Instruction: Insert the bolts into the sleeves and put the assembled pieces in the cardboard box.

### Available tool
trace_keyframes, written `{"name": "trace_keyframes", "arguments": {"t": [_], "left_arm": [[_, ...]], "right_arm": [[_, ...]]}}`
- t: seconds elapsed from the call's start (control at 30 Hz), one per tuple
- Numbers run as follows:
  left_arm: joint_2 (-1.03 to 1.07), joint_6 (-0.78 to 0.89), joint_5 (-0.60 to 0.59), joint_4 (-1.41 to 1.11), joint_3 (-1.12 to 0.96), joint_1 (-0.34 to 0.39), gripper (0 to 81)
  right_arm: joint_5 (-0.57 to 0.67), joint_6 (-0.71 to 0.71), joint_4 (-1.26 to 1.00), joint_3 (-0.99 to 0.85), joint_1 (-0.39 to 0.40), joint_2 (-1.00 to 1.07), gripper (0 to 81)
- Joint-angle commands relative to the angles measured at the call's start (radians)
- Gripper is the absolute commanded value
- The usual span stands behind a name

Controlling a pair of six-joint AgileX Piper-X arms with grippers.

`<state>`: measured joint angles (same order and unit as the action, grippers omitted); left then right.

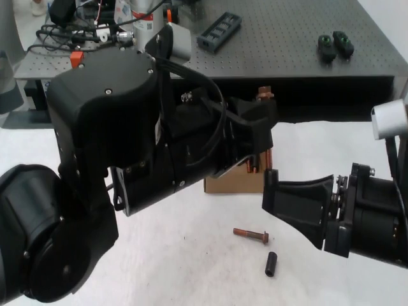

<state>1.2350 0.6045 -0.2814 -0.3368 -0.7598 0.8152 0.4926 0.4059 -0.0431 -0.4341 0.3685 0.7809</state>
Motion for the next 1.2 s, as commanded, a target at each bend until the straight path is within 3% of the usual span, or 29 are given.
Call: {"name": "trace_keyframes", "arguments": {"t": [0.0,0.37,0.43,0.57,0.6,0.63,0.8,1.17], "left_arm": [[-0.002,0.033,-0.053,0.006,-0.006,0.0,0.7],[-0.002,0.039,-0.075,0.12,-0.006,0.0,0.6],[-0.002,0.039,-0.094,0.14,-0.006,0.0,9.0],[-0.001,0.046,-0.1,0.142,-0.006,0.0,51.9],[-0.001,0.057,-0.088,0.142,-0.006,0.0,59.0],[-0.001,0.061,-0.088,0.15,-0.006,-0.004,61.0],[-0.001,0.023,-0.089,0.168,-0.006,-0.014,52.6],[-0.001,-0.068,0.018,0.337,-0.006,-0.062,51.8]], "right_arm": [[-0.02,-0.001,-0.054,-0.009,0.001,-0.009,2.9],[-0.02,-0.025,-0.094,-0.009,0.001,-0.009,2.9],[-0.028,-0.025,-0.107,-0.009,0.001,-0.009,2.9],[-0.064,-0.059,-0.107,-0.009,0.001,-0.009,2.9],[-0.1,-0.075,-0.107,-0.009,0.001,-0.009,2.9],[-0.148,-0.106,-0.107,-0.011,0.001,-0.009,2.9],[-0.298,-0.187,-0.107,-0.053,-0.053,0.077,2.9],[-0.346,-0.239,0.025,-0.483,-0.145,0.707,2.9]]}}
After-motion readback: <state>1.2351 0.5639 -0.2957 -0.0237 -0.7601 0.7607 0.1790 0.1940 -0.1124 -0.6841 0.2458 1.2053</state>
